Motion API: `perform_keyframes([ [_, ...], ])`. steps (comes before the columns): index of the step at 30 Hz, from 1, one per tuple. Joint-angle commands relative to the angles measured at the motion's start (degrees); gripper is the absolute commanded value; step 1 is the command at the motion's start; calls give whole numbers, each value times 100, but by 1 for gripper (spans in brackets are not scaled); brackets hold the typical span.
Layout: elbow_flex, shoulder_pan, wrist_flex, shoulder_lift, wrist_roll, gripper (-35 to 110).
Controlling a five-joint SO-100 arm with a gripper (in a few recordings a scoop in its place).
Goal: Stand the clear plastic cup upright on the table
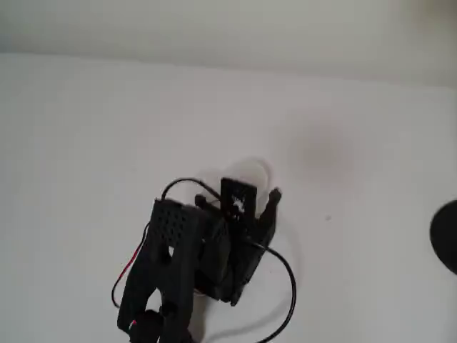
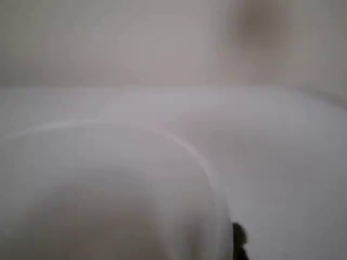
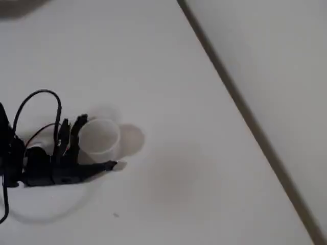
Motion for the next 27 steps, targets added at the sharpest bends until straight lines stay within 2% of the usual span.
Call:
perform_keyframes([
  [1,79,114,299,659,62,78],
  [16,800,360,1986,3085,642,79],
  [23,1283,475,3727,4992,1072,79],
  [27,1336,624,5897,6645,1494,78],
])
